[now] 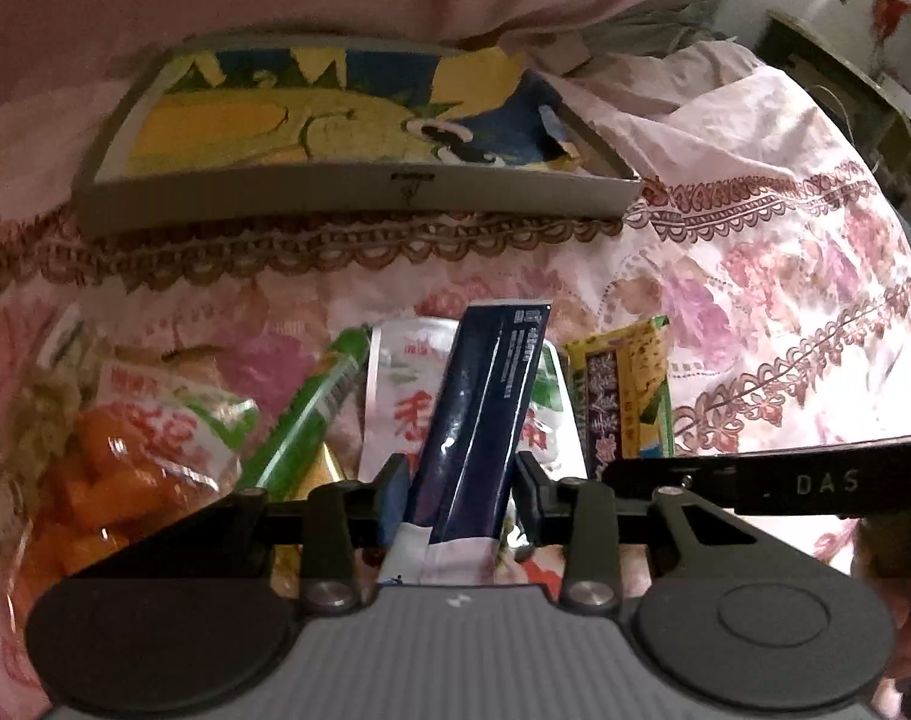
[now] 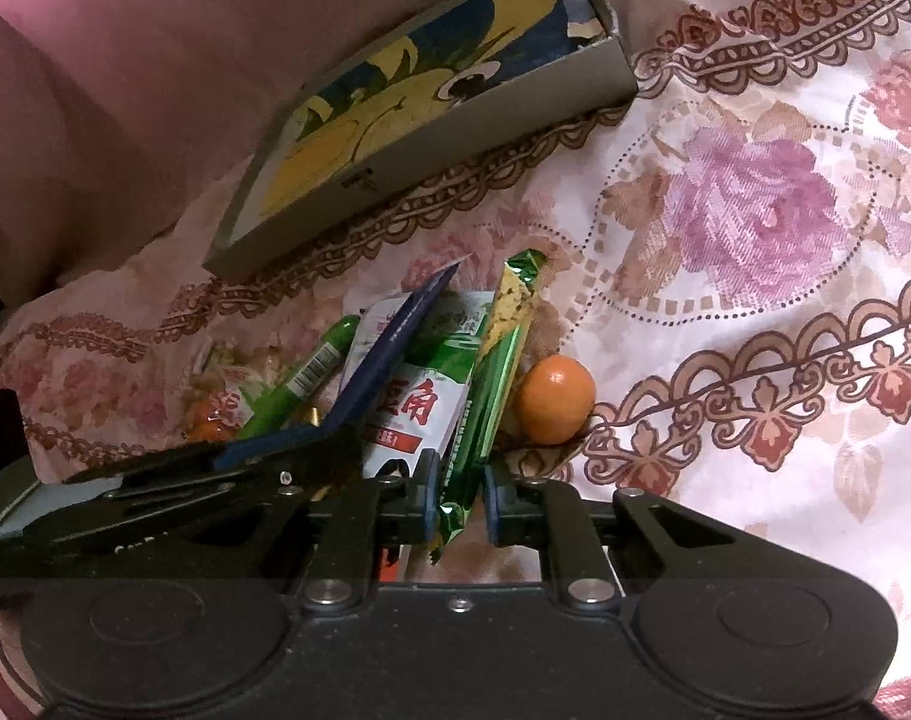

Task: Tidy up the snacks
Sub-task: 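Close the left gripper on the blue stick pack while the right gripper closes on the green bar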

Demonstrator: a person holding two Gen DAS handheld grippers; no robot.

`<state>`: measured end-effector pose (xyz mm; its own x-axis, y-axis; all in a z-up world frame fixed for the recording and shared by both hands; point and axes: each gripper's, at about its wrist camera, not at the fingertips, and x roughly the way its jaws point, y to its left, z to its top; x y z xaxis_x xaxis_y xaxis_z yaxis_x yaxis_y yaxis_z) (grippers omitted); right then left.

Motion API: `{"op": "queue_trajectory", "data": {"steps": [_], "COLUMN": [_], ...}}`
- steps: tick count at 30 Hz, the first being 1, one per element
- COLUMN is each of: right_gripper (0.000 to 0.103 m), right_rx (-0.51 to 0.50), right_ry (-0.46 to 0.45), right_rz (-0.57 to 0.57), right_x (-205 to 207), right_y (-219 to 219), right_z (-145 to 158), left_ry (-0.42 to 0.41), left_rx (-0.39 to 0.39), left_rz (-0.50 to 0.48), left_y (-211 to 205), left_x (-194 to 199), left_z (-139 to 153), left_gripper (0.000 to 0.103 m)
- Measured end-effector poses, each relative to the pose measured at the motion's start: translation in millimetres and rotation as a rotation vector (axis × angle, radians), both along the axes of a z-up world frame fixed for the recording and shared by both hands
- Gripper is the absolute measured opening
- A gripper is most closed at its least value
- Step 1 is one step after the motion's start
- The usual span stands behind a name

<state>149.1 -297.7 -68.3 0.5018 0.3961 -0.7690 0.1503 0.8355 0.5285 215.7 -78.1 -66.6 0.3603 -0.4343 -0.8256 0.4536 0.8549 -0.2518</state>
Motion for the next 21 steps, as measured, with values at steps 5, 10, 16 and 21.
{"op": "queue_trajectory", "data": {"steps": [5,10,16,21], "right_gripper": [0.011,0.011,0.011,0.011], "right_rx": [-0.028,-0.036,-0.068,-0.068], "right_ry": [-0.033,-0.029,-0.038,-0.037], "right_rz": [-0.001,0.002,0.011,0.013], "right_x": [-3,-4,-3,-2], "right_y": [1,0,3,1], "right_z": [8,7,8,4], "left_ry": [0.105,0.25,0.202,0.163], "left_rx": [-0.079,-0.174,-0.11,-0.065], "left_rz": [0.059,0.052,-0.013,-0.08], "left_y": [14,21,9,2], "left_x": [7,15,11,5], "left_z": [-3,-13,-14,-11], "left_gripper": [0.04,0.04,0.04,0.043]}}
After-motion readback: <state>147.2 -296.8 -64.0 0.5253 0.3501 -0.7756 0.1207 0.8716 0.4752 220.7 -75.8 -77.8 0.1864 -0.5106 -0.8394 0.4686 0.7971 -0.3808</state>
